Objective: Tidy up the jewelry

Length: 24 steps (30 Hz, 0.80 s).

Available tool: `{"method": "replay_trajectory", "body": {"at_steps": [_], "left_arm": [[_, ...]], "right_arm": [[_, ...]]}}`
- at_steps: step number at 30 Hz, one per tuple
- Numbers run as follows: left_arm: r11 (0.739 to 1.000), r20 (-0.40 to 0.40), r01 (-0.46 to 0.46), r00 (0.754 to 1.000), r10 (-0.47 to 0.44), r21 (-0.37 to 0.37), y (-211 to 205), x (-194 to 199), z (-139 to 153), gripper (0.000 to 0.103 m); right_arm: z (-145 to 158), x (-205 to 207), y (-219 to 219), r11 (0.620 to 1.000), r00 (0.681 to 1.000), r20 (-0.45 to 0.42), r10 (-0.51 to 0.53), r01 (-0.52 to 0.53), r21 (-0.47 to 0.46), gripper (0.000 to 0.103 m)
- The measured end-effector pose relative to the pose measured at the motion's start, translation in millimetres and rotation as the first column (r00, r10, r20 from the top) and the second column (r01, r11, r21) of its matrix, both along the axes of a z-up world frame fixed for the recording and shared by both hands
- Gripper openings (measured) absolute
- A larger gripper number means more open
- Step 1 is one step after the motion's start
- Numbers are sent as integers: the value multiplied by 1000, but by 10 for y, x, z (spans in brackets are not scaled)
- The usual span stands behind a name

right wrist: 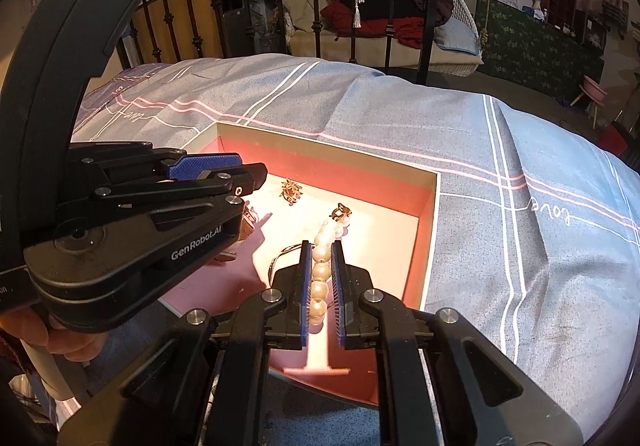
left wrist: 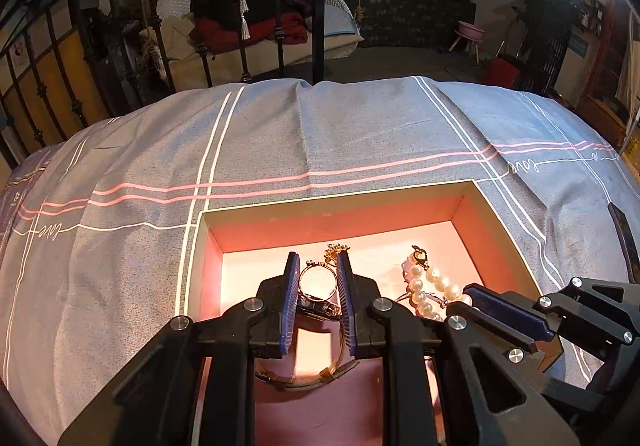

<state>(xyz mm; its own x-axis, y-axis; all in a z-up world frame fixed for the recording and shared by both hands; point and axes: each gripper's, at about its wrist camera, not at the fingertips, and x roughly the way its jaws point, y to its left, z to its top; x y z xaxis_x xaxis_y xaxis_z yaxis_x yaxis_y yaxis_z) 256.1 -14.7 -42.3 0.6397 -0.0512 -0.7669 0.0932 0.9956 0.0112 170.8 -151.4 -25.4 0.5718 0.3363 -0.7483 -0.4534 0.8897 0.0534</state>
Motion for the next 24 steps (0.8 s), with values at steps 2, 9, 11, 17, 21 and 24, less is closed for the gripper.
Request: {"method": "replay_trajectory", "body": {"at_steps": [2,9,11,17,21,24], "left_arm": [[1000,-6,-4,1000,4,9,-6,20,1,18],[1000,-4,-11,1000,11,15,27,-38,24,44],[1000,13,-13,1000,13,4,60,-99,74,46],[999,106,15,994,-10,-49,125,-571,331,59],[995,134,64,990,-53,-75,54,-1070,312,67],[992,88,82,993,-73,-100,-52,-1354,124,68]], "right_arm": [[5,-23,-1,1000,1000,1,0,0,-3,10],[37,-114,-23,1000,1000,9,7,-7,-14,11],[68,-176,-54,1000,1000,21,3,-3,-16,17],[212,-622,-277,1000,995,102,-20,20,3,53],[128,-946,-540,997,994,86,-74,72,32,53],[-19,-1135,-702,993,991,63,-120,118,28,54]]}}
